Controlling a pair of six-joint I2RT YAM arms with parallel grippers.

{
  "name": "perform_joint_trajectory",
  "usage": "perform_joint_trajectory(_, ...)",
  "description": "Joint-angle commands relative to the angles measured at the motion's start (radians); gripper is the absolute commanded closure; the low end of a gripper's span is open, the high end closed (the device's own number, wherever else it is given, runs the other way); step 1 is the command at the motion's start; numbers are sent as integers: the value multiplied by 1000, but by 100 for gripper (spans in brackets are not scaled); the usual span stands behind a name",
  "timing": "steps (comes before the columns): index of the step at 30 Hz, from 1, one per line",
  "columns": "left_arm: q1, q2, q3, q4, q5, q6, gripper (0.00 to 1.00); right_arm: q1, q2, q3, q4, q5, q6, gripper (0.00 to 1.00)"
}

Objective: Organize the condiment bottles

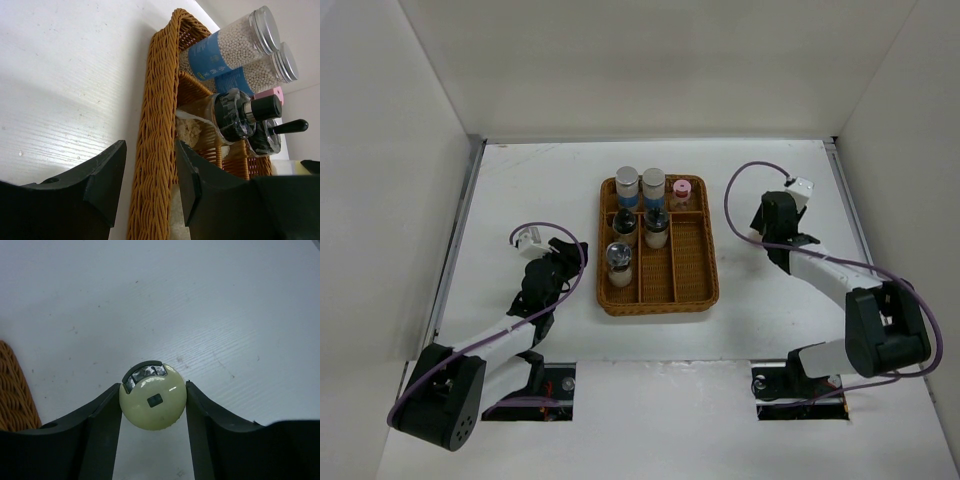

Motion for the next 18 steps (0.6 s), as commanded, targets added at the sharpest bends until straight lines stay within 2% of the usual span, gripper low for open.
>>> perform_joint_trajectory(1, -2, 3, 14, 64, 12, -1, 58, -1, -14, 21, 69, 7, -2, 53)
perform_joint_trajectory(5, -2, 6, 15, 64, 12, -3, 58, 91, -146, -2, 112, 39, -47, 56)
perform_joint_trajectory(10, -2, 16, 17, 67, 10, -3, 57, 284, -284, 30, 107, 0, -53, 56)
perform_joint_trajectory(18, 4, -7, 14, 58, -10, 14, 55, 445, -163, 134, 98, -42, -16, 56)
